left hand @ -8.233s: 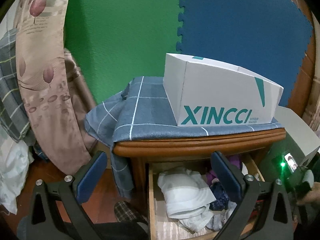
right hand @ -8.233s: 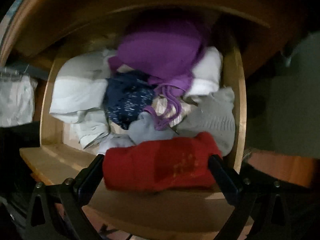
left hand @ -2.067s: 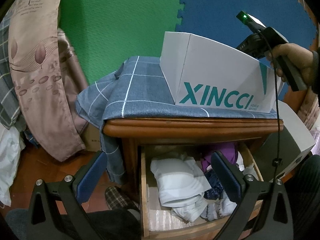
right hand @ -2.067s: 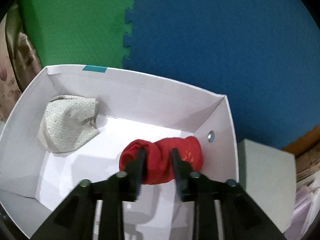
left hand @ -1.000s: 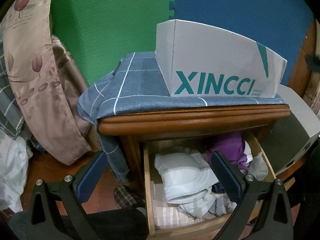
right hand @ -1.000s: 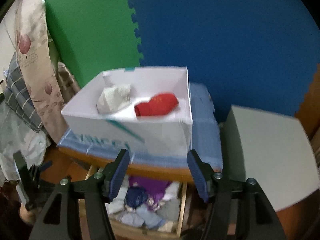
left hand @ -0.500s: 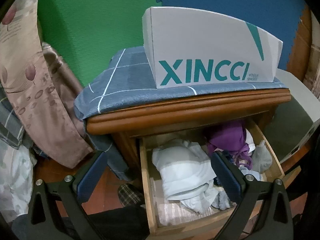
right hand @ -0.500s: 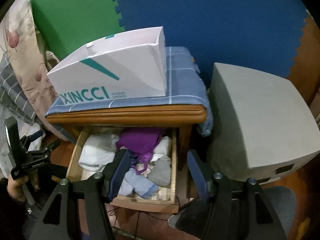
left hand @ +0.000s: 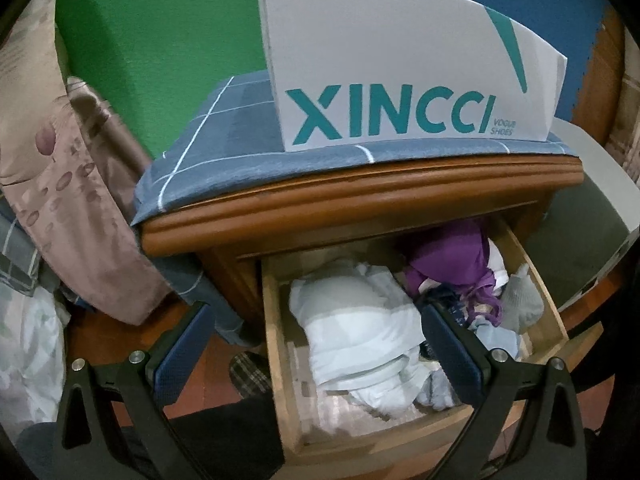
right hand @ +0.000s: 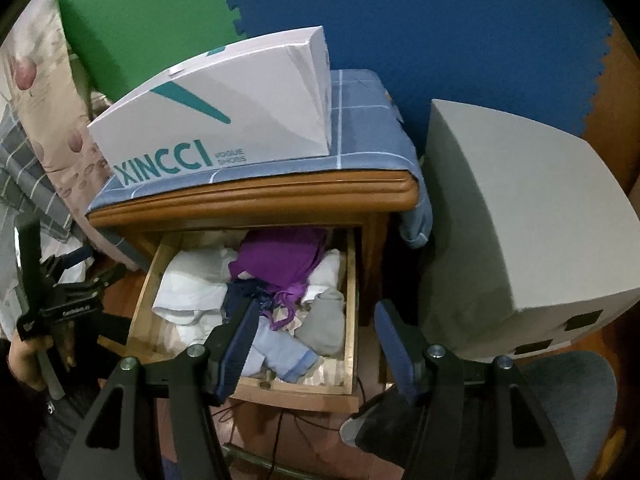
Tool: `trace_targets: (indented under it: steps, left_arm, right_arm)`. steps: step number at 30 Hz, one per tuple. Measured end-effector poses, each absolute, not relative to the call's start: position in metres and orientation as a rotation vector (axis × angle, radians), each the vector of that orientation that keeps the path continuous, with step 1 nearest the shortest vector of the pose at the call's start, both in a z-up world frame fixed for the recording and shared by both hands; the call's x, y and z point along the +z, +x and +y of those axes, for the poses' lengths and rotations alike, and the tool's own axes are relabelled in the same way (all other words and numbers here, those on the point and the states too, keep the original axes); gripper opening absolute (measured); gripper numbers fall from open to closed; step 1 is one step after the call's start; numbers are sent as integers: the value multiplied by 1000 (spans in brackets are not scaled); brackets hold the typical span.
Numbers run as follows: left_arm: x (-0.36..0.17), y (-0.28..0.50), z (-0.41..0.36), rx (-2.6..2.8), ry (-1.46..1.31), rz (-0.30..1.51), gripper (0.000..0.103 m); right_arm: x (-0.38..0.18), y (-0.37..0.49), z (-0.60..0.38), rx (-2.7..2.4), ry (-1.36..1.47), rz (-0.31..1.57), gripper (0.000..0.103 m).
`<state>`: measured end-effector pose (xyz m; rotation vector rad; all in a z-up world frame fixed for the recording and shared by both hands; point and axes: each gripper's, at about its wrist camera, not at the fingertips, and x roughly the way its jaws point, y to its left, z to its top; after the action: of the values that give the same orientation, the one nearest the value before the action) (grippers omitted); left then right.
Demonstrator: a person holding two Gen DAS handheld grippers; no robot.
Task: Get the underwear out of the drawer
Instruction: 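Withdraw the right tool from the box back toward the drawer, then reach the left gripper into the drawer and grasp the white underwear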
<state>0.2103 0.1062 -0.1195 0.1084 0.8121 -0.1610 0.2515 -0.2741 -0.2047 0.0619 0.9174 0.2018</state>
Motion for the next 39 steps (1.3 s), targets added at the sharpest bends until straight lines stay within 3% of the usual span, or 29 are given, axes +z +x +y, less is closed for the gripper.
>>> trace_targets:
  steps: [11,21,39]
  left_arm:
    - [-124,221,104,-161,44,868,102]
    - [-165,251,86,-185,124,1025,102]
    - [-195,248,38,-552,667,1040,102]
  right_arm:
    - [-216,251,-278,192,69,917,62]
    - [-238,253,-265,236,36,947,62]
    - [-256,251,-260,267,18,991,62]
